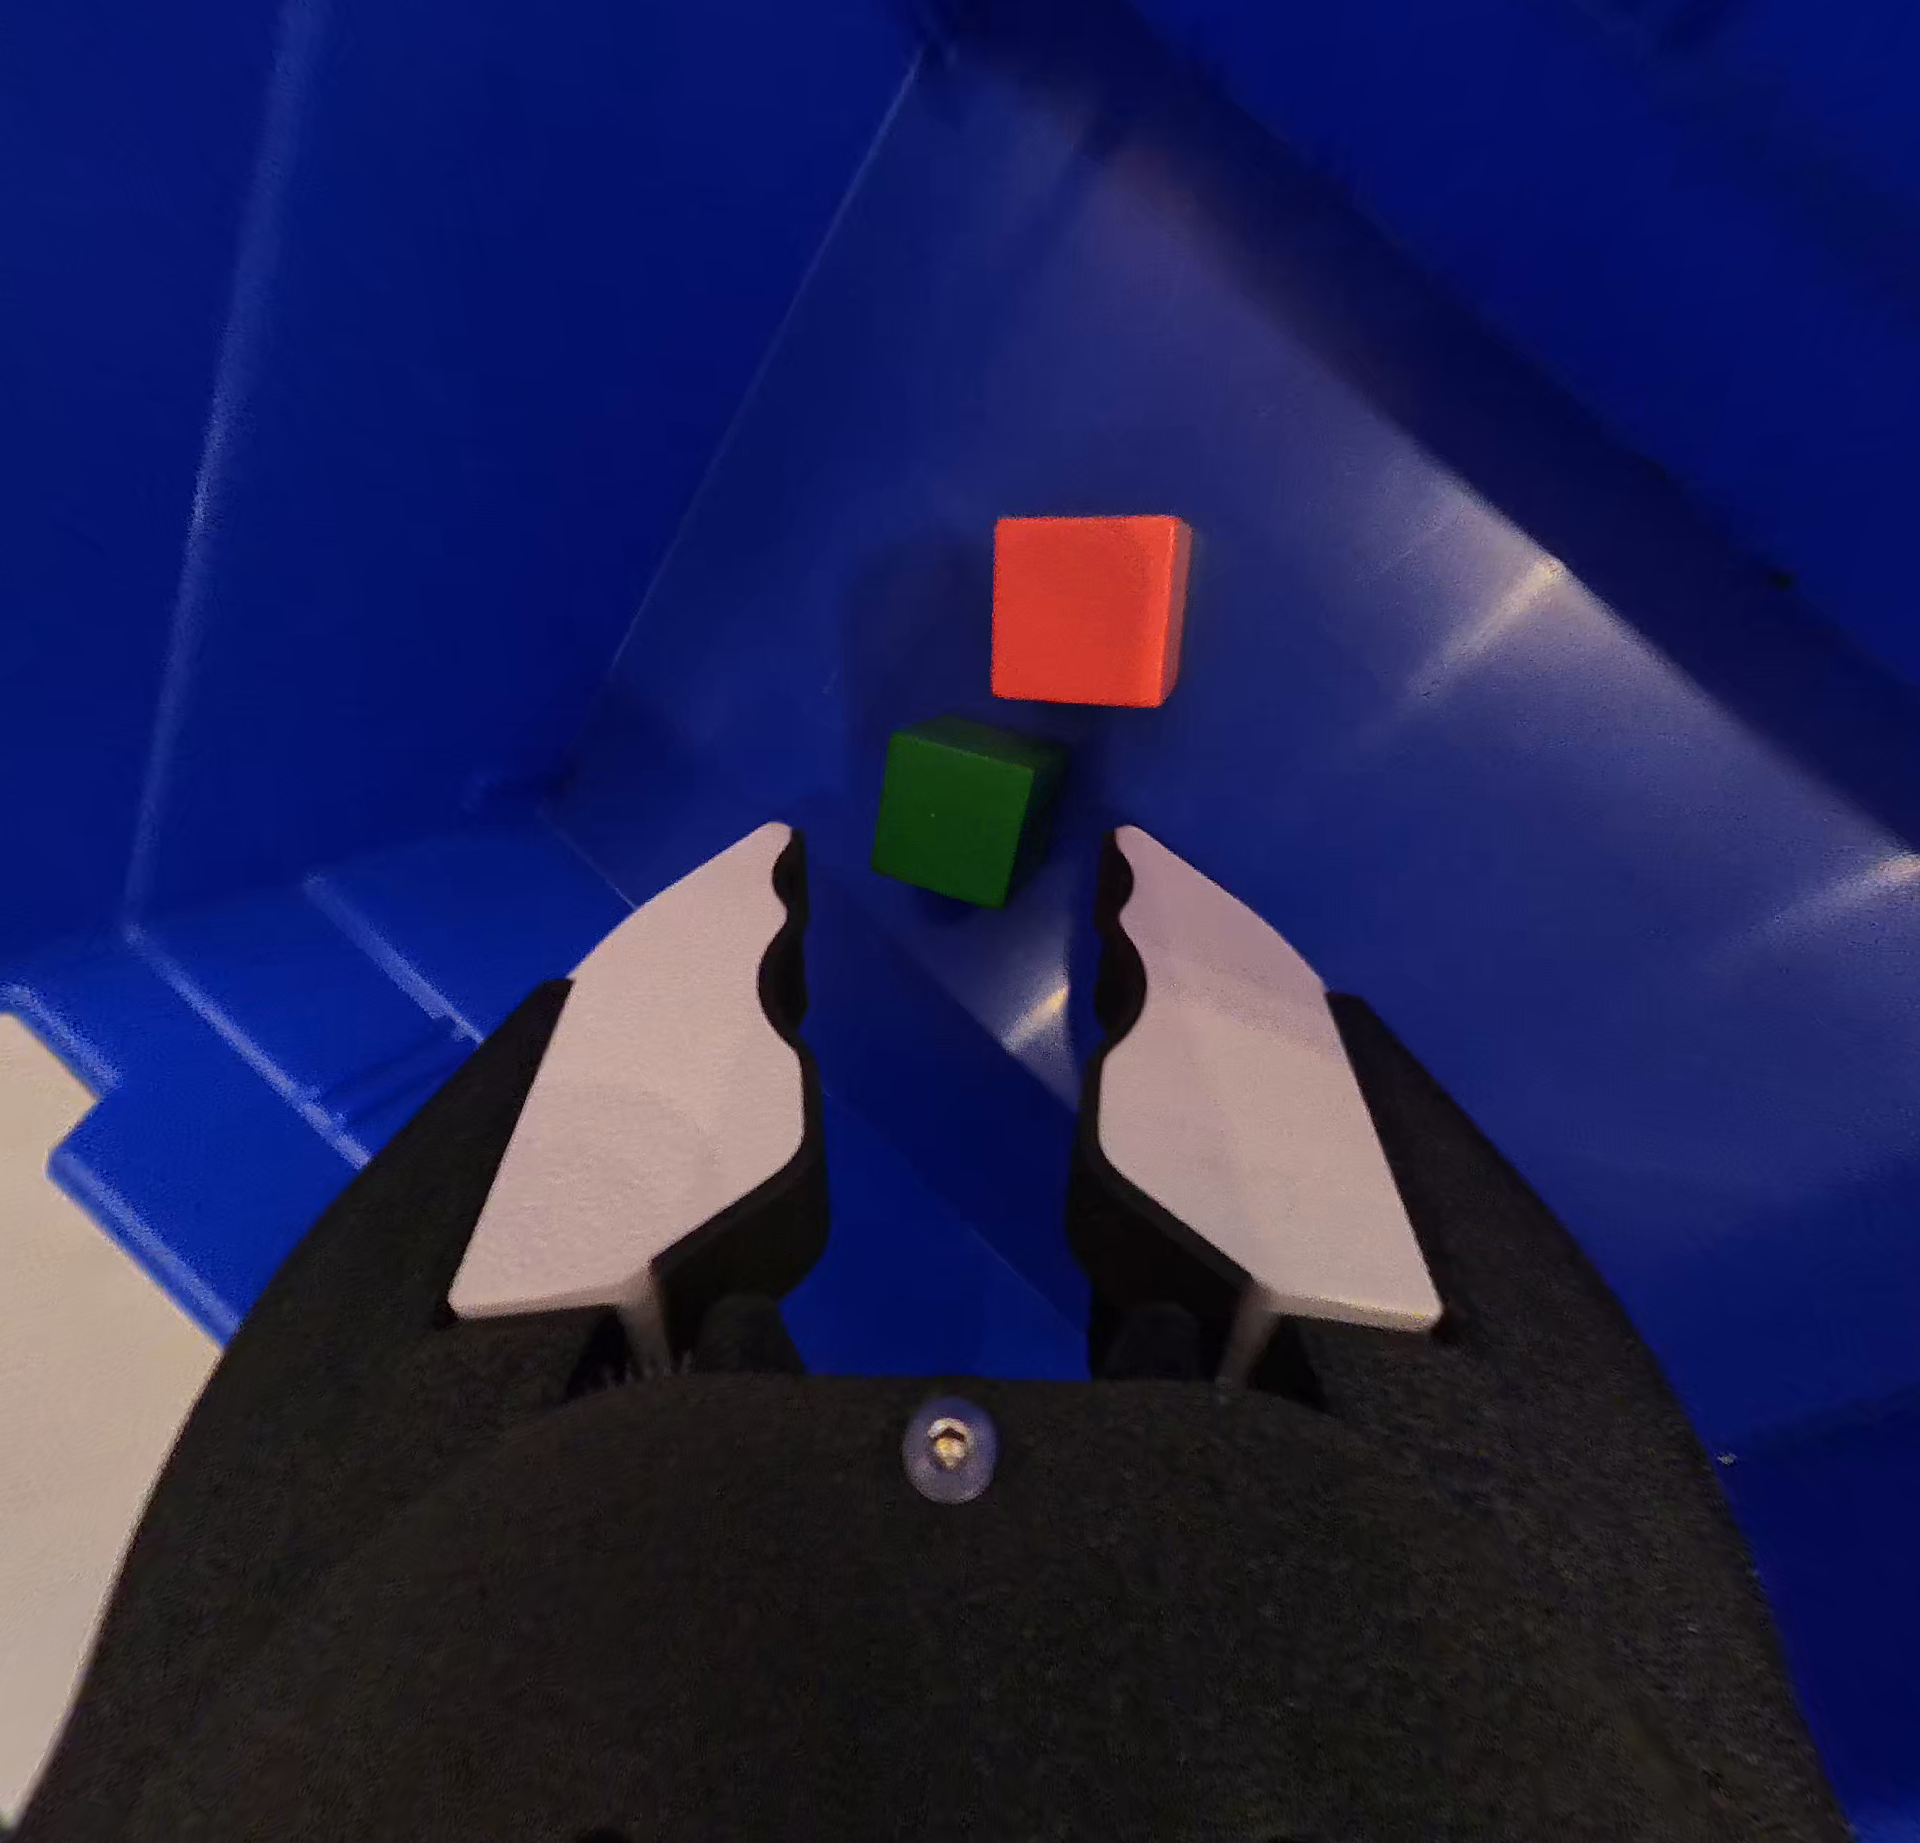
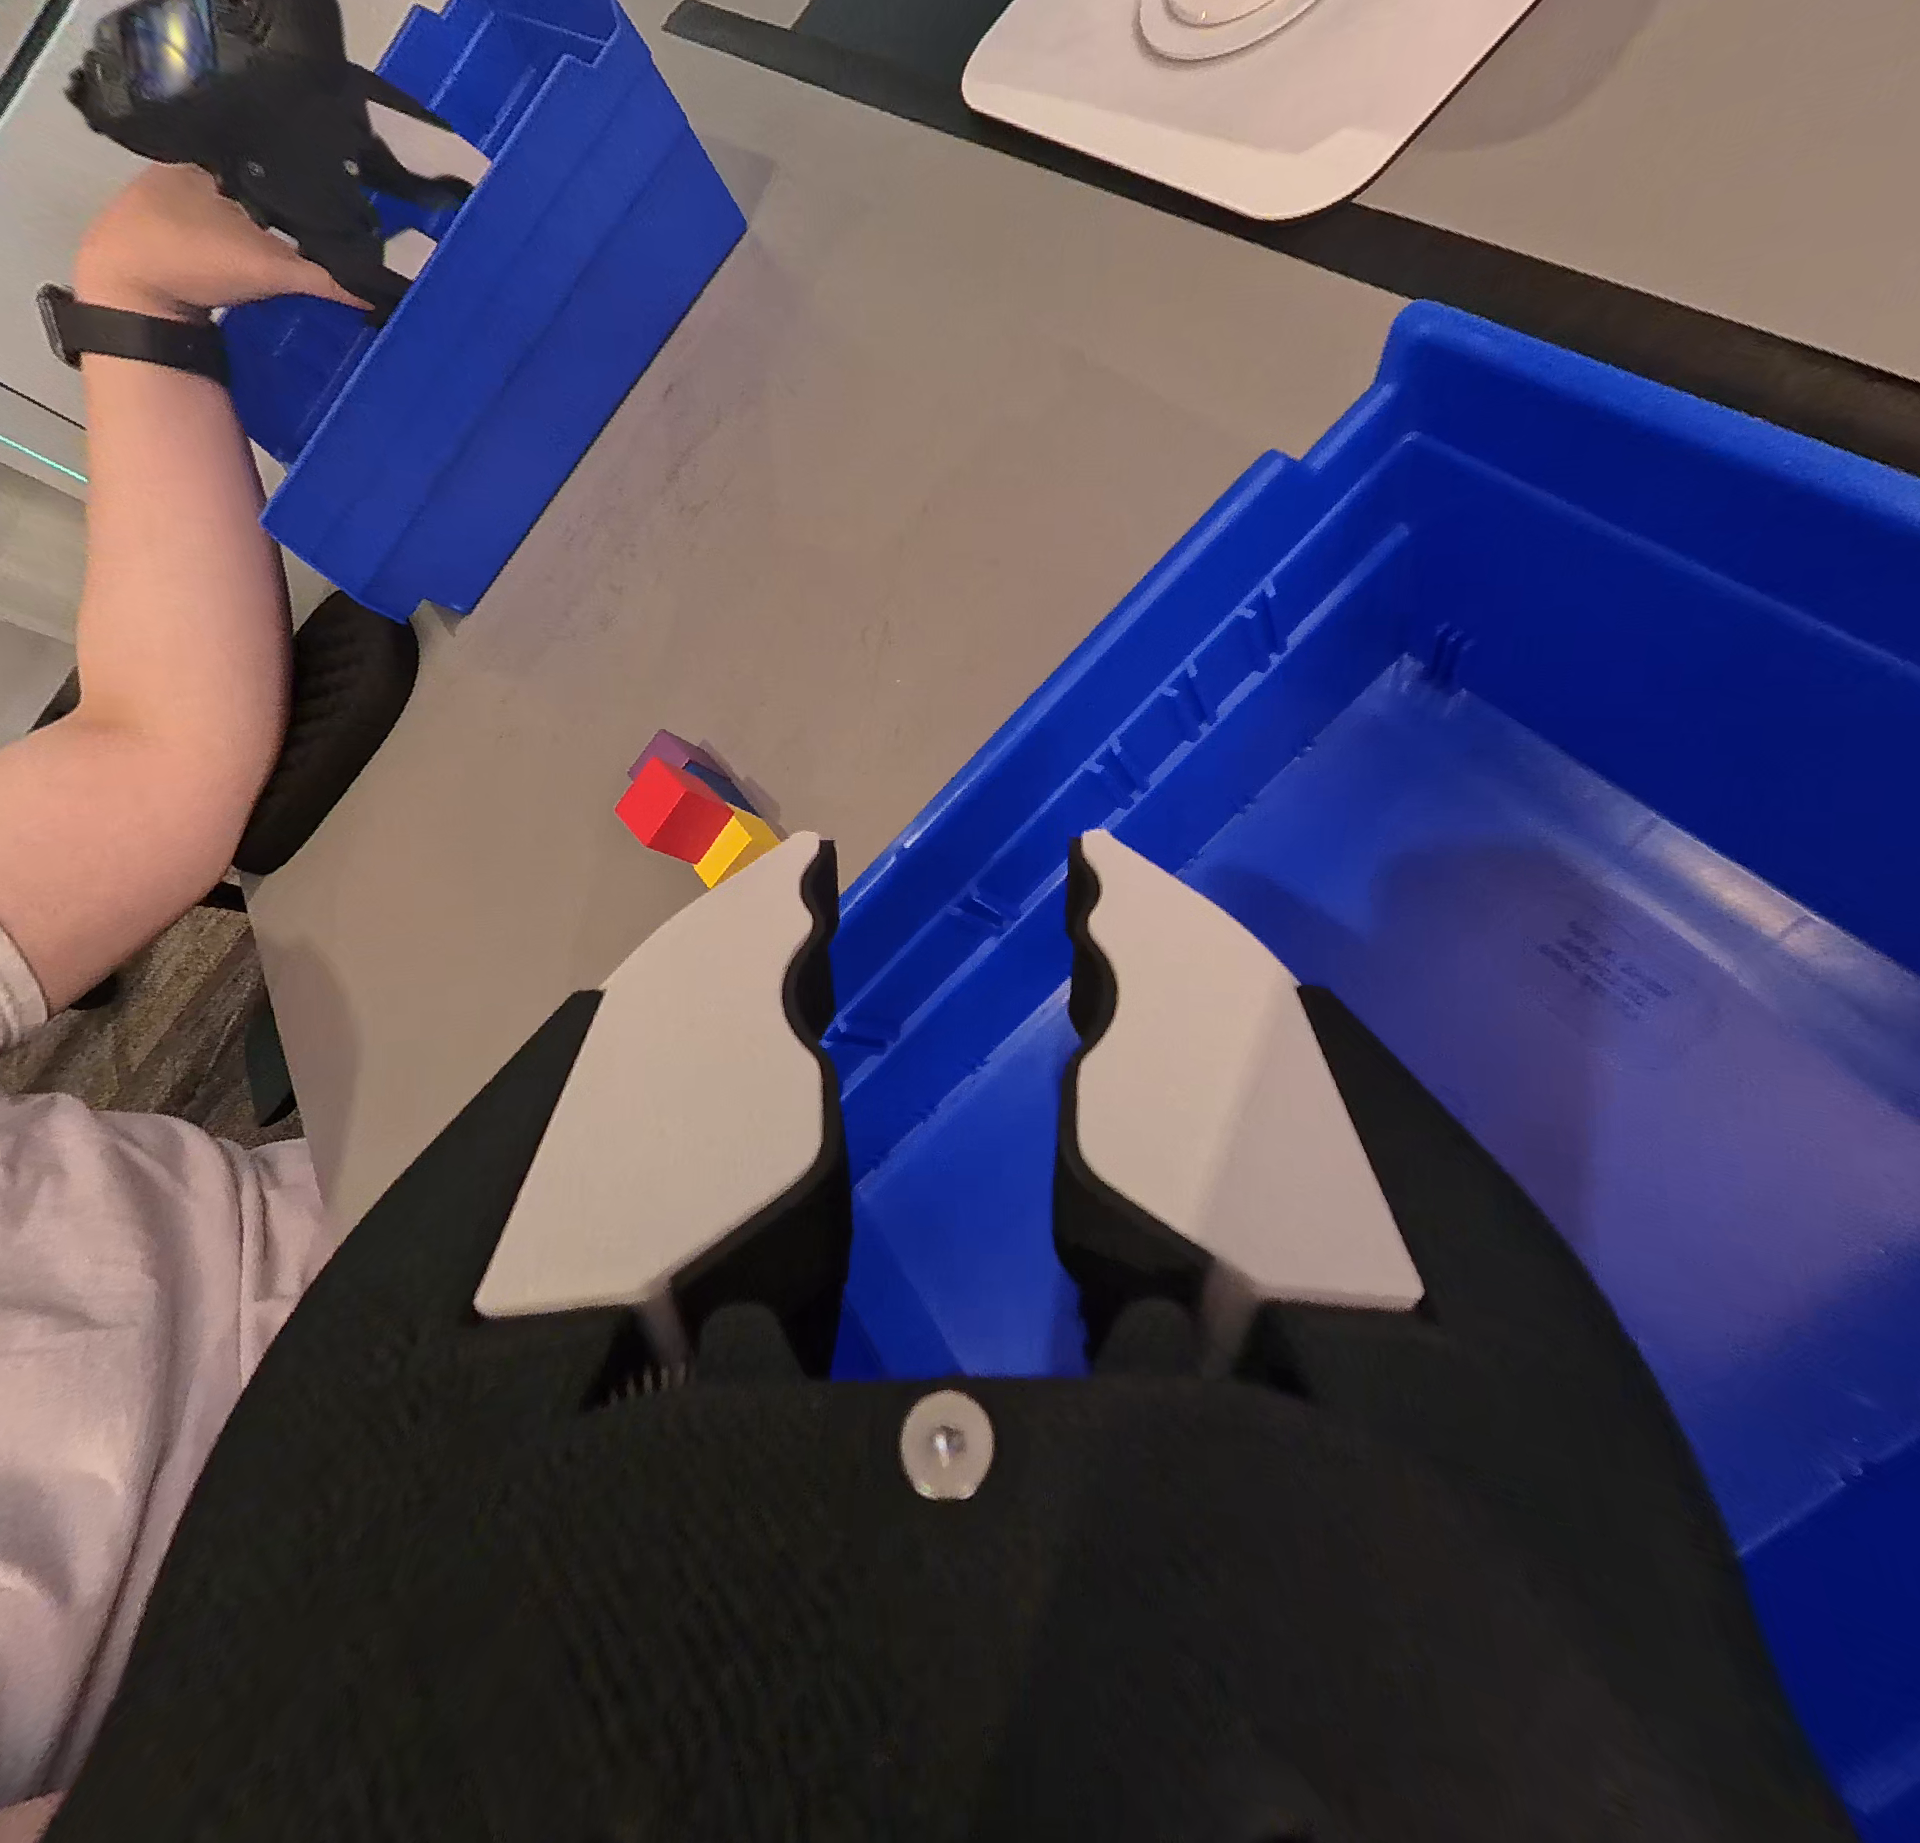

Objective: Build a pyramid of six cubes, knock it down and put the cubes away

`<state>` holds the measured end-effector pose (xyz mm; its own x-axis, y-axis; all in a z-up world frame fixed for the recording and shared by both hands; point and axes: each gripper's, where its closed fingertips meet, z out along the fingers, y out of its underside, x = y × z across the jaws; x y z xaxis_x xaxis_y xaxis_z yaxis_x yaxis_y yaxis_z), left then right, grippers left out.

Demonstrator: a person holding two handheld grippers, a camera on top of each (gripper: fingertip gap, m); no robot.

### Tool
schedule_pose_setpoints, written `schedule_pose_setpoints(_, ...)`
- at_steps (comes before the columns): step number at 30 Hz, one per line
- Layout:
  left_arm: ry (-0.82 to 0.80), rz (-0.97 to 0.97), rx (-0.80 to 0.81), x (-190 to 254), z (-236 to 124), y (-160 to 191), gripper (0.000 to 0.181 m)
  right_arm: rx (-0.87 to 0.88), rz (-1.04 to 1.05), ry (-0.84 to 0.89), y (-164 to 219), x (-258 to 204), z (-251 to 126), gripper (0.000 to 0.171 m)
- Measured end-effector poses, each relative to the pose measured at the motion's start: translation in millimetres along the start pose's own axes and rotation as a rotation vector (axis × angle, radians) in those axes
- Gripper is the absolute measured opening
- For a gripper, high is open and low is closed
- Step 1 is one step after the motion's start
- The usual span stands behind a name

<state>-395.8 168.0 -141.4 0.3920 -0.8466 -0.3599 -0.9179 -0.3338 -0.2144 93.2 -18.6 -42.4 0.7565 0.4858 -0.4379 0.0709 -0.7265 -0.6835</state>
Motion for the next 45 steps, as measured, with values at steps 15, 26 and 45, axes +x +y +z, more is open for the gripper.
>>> schedule_pose_setpoints(15, -0.023, -0.012, -0.001, -1.1, -5.8, -3.3, 0.029, -0.016, -0.01, -0.002, 2.4, -2.5, 0.8, 0.043)
schedule_pose_setpoints(26, -0.465, 0.004, 0.256, -24.7, -160.4, -51.1, 0.027, 0.004, -0.013, 0.004, 0.0, -2.7, -5.8, 0.042)
schedule_pose_setpoints(45, 0.384, 0.391, 0.43, 281.3, -121.8, -220.0, 0.028, 0.027, -0.054, -0.009, -6.1, -15.5, -12.3, 0.042)
